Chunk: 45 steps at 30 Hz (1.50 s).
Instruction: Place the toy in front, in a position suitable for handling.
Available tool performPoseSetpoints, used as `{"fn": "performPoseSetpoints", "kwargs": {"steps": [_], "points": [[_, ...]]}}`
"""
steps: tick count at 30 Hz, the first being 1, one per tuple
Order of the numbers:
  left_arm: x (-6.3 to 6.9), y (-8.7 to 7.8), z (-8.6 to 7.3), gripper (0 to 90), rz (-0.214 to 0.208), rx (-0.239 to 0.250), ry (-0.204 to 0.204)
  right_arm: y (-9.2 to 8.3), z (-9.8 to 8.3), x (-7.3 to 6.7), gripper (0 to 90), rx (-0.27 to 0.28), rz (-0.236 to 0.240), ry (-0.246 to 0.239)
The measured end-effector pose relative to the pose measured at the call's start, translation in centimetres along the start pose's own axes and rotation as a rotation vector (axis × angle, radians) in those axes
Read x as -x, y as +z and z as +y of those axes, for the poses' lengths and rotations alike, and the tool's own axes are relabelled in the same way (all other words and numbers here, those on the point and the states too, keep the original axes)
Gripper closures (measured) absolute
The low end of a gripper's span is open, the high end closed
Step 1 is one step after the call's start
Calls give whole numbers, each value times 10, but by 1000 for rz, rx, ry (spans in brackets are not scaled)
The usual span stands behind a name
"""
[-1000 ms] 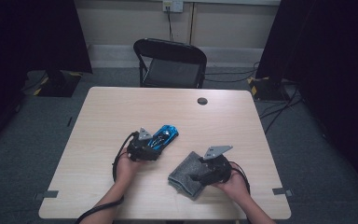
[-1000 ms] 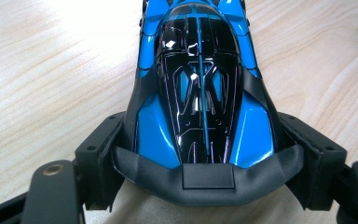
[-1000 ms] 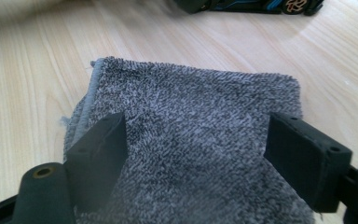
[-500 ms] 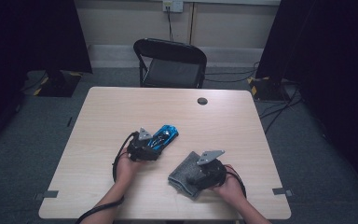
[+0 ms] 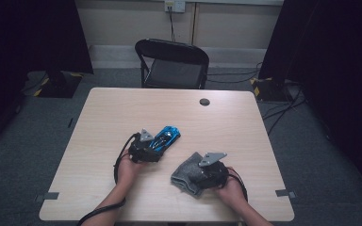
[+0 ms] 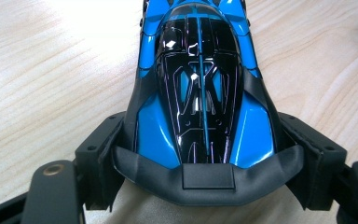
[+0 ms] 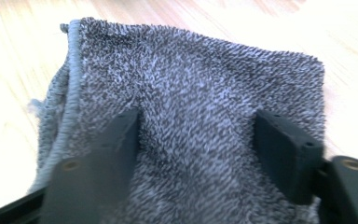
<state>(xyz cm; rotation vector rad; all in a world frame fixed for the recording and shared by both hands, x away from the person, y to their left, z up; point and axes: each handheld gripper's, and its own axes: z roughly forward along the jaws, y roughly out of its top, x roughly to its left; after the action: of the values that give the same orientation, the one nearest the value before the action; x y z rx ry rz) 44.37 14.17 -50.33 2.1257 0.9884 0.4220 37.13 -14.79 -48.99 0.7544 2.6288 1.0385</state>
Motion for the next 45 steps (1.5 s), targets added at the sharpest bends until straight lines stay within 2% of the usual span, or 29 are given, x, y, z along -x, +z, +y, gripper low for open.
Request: {"fn": "performPoseSetpoints", "kwargs": {"steps": [7,11,14,17,19,24,25,26,30,31,32,36,38,39,45], "points": [[0,0,0,244,-1,0,0,-2,3,6,623,-11,-24,13],[0,0,0,244,-1,2,0,-4,7,9,718,-24,-27,33],[0,0,0,244,-1,2,0,-6,10,12,727,-15,-18,61],[0,0,0,244,-1,1,0,-10,16,21,731,15,-1,123],[0,0,0,244,-2,1,0,-12,24,28,732,27,-10,161],[0,0,0,243,-2,1,1,-10,46,43,739,36,-27,193],[0,0,0,244,-2,1,0,-7,57,46,739,37,-30,201],[0,0,0,244,-2,1,1,-7,57,46,739,37,-30,201],[0,0,0,243,-2,1,0,4,81,47,739,39,-42,192],[0,0,0,243,-2,1,1,13,92,45,739,27,-55,180],[0,0,0,243,-2,1,0,13,92,45,739,27,-55,180],[0,0,0,243,-2,1,1,31,111,39,739,13,-59,174],[0,0,0,244,-2,1,0,40,120,36,739,-1,-78,151],[0,0,0,243,-2,1,0,48,127,33,739,-3,-72,152],[0,0,0,243,-1,1,1,63,141,25,739,-2,-53,150]]}}
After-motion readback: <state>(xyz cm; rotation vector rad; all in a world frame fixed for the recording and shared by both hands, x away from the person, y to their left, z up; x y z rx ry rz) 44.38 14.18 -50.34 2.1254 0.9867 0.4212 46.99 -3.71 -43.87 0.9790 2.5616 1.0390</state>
